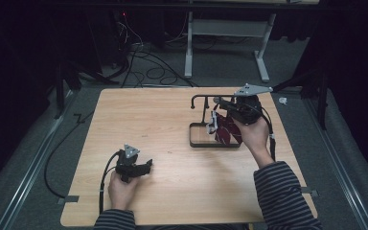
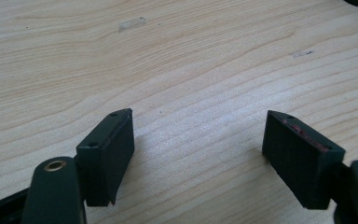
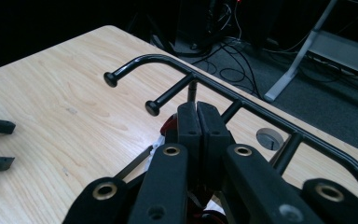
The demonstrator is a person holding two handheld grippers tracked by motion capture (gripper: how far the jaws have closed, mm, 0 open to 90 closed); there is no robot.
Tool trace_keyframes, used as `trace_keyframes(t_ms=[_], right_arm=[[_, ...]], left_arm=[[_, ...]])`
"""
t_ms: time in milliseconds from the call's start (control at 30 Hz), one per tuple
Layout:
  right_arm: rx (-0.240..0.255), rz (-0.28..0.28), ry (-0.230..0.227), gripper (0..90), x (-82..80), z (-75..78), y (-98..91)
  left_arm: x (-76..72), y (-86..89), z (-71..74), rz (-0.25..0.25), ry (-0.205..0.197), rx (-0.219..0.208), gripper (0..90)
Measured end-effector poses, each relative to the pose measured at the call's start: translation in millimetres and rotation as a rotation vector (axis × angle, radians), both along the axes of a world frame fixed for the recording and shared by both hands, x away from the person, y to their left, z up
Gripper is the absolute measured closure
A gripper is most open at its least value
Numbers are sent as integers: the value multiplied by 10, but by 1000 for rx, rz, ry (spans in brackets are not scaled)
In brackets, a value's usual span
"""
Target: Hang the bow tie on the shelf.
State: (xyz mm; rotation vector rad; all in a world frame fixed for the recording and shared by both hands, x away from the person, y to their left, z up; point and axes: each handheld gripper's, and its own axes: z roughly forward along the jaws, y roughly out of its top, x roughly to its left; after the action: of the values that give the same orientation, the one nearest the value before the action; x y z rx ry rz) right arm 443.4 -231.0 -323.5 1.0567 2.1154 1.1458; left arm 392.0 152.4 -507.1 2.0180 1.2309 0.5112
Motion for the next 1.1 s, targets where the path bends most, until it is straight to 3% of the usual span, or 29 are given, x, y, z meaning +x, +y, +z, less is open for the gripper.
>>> trace_keyframes(t_ms=[667, 1100], right_arm=[[9, -59, 32, 900, 196, -66, -57], [10, -82, 40, 877, 216, -93, -85]], left_arm=[[0, 1, 0, 0, 0, -2, 256], [1, 4, -1, -1, 0, -4, 256]])
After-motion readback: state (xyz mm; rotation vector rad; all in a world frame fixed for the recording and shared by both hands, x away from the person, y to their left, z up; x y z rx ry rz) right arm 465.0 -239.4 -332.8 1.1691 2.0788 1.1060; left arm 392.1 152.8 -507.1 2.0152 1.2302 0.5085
